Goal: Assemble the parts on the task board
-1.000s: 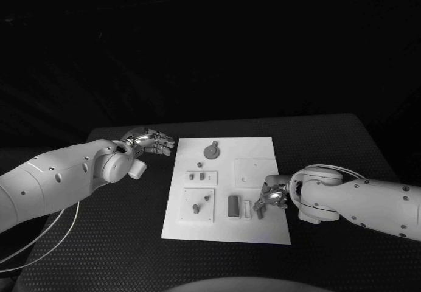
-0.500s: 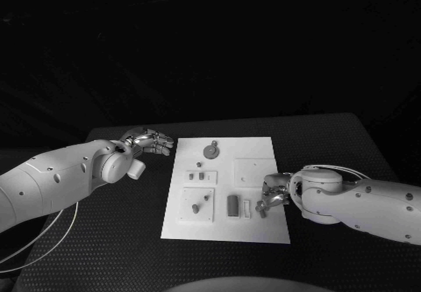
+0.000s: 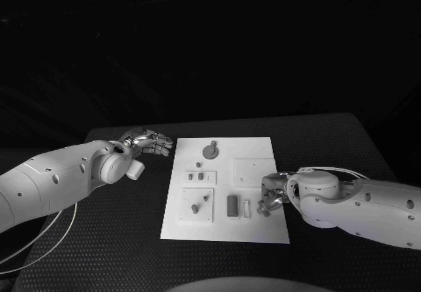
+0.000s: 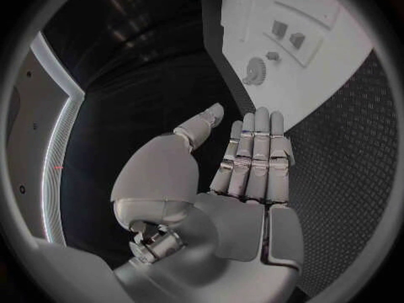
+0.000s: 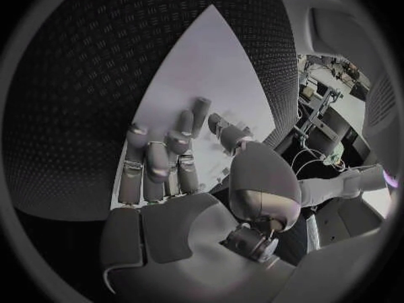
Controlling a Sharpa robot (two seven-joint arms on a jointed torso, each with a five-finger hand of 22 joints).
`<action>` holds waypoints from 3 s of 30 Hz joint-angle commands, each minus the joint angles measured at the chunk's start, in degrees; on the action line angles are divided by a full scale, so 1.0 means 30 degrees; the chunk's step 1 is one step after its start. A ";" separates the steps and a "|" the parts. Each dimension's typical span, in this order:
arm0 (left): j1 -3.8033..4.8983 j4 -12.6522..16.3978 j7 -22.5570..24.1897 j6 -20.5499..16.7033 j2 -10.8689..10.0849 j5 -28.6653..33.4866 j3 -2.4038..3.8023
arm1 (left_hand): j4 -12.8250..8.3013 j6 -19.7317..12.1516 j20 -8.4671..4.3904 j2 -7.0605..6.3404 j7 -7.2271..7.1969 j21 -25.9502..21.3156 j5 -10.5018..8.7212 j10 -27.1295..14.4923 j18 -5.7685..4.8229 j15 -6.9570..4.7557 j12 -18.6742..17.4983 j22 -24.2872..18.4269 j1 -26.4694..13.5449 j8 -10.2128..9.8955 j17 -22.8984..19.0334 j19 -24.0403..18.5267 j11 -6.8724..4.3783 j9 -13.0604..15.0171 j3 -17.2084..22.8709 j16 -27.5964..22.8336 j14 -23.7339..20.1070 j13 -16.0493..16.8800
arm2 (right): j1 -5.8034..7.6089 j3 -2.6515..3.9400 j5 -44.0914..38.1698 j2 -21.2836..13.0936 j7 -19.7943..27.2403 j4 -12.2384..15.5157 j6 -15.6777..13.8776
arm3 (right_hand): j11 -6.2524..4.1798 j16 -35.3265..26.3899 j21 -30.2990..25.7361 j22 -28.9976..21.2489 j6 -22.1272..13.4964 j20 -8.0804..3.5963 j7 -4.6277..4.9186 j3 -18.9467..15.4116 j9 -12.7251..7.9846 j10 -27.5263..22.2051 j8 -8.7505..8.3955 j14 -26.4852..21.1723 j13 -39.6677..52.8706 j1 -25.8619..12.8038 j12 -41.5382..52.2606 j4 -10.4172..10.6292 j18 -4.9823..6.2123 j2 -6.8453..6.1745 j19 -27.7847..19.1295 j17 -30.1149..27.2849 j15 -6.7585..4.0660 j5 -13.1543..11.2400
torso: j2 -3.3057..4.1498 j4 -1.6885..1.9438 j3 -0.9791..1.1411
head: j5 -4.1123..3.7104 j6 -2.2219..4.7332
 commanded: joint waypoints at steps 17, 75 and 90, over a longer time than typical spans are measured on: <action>0.0014 0.0099 0.0100 0.0231 -0.0049 0.0102 0.0009 | 0.0115 -0.0110 -0.0047 0.0004 -0.0059 0.0064 0.0116 -0.0066 -0.0045 0.0150 0.0035 0.0015 -0.0229 0.0093 0.0056 -0.0152 0.0050 -0.0008 -0.0028 -0.0078 -0.0006 -0.0026 | -0.0588 -0.0226 -0.1284 0.0047 -0.0945 -0.0368 0.1663 | 0.0023 0.0092 0.0165 0.0374 -0.1231 0.0164 0.1417 -0.0740 -0.1709 -0.0248 -0.1625 -0.0208 -0.0052 0.2772 0.0202 -0.2933 0.0113 0.2918 -0.0505 0.0039 0.0154 0.0087 | -0.0004 0.0008 0.0013 | -0.0161 -0.0067; 0.0014 0.0024 0.0045 0.0355 0.0004 0.0085 0.0009 | 0.0080 -0.0094 -0.0050 -0.0001 -0.0070 0.0084 0.0394 -0.0040 -0.0044 0.0145 0.0042 0.0066 -0.0136 0.0107 0.0199 -0.0176 0.0037 -0.0012 0.0062 -0.0175 0.0018 -0.0029 | -0.0244 -0.0191 1.2133 0.0028 0.0746 0.0275 -0.5506 | -0.0298 0.0312 0.0588 0.0310 -0.0535 0.0001 0.1082 -0.1075 -0.1865 0.0404 -0.1194 0.1037 -0.0136 0.3013 0.0457 -0.2953 0.0113 0.4386 -0.0132 0.1140 -0.0114 0.0107 | 0.0002 0.0007 0.0006 | -0.0150 -0.0154; 0.0014 0.0044 0.0036 0.0390 -0.0011 0.0085 0.0009 | 0.0089 -0.0097 -0.0049 0.0000 -0.0068 0.0087 0.0405 -0.0042 -0.0046 0.0147 0.0040 0.0075 -0.0148 0.0107 0.0227 -0.0179 0.0040 -0.0014 0.0063 -0.0194 0.0022 -0.0031 | -0.0269 -0.0198 1.1997 0.0354 0.0486 -0.0097 -0.4696 | -0.0283 0.0275 0.0535 0.0267 -0.0538 0.0008 0.1098 -0.1154 -0.1945 0.0386 -0.1209 0.1029 -0.0143 0.2660 0.0428 -0.2916 0.0113 0.4379 -0.0115 0.1088 -0.0149 0.0108 | 0.0001 0.0015 0.0005 | -0.0128 -0.0204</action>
